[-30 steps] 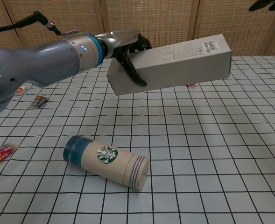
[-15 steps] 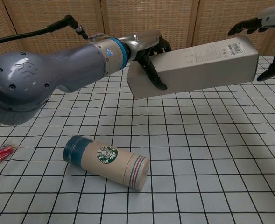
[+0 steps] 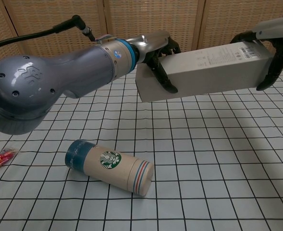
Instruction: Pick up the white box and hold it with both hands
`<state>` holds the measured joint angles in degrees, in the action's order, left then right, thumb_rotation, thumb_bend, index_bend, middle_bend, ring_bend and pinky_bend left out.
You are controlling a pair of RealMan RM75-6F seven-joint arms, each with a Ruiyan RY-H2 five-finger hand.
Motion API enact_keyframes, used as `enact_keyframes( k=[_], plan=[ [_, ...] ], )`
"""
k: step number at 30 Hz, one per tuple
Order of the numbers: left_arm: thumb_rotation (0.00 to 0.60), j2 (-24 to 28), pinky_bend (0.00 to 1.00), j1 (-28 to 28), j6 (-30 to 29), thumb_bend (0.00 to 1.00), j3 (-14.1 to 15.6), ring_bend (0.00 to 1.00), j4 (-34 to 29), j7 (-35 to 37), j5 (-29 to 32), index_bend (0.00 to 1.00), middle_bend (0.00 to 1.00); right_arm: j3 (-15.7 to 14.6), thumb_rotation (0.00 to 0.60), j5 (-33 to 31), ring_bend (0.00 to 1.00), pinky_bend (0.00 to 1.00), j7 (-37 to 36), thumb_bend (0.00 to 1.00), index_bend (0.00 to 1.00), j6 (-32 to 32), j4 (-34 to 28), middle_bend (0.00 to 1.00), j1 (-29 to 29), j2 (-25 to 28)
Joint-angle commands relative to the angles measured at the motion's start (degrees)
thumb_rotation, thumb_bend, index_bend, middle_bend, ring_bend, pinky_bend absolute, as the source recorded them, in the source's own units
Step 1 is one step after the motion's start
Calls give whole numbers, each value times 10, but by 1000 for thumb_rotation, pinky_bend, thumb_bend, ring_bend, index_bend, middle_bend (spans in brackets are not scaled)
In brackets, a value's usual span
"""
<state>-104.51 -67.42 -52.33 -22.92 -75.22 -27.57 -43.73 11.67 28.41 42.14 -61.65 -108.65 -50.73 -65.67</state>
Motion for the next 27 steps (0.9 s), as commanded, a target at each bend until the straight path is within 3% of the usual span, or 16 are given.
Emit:
enact_keyframes(
  k=[1,3,4,5,7,12,15,17,19,23,27],
  plan=[
    [600,0,559,-1,0,123,1,486,1,0,2,684,584,-1,600,22,140,41,-10,8,262,-12,9,216,0,-8],
    [600,0,559,-3,-1,121,1,486,1,-1,3,681,584,1,600,39,407,228,-24,78,516,-17,13,484,5,-11],
    [600,-1,559,-3,-1,118,1,486,2,-1,3,679,584,1,600,45,551,381,-29,146,621,-19,15,609,7,-13],
    [600,-1,558,-3,-1,115,2,486,2,-1,4,675,584,2,600,54,642,487,-39,205,681,-22,17,680,10,-15],
    [600,0,557,-4,2,105,2,486,1,1,5,662,578,-2,600,64,704,578,-49,249,717,-14,18,721,15,-10],
    [600,6,534,-4,10,50,4,427,-7,8,7,568,479,-3,600,71,732,613,-65,272,739,-4,23,745,19,-4],
    [600,13,447,-2,14,1,5,287,-17,17,4,362,302,-3,600,73,735,613,-70,277,741,-3,24,748,20,-1],
    [600,17,299,1,14,0,5,133,-24,24,0,142,124,-3,600,74,737,613,-73,277,742,-3,26,750,21,0],
    [600,26,179,8,10,0,3,34,-38,35,-3,27,26,-4,600,77,738,613,-80,278,742,-2,29,752,23,1],
    [600,55,40,35,-34,0,2,0,-90,40,-10,0,0,-6,600,87,739,613,-96,278,746,1,34,752,31,6],
    [600,104,0,71,-73,0,7,0,-153,42,-17,0,0,-9,600,99,739,613,-109,273,749,4,33,752,39,12]
  ],
)
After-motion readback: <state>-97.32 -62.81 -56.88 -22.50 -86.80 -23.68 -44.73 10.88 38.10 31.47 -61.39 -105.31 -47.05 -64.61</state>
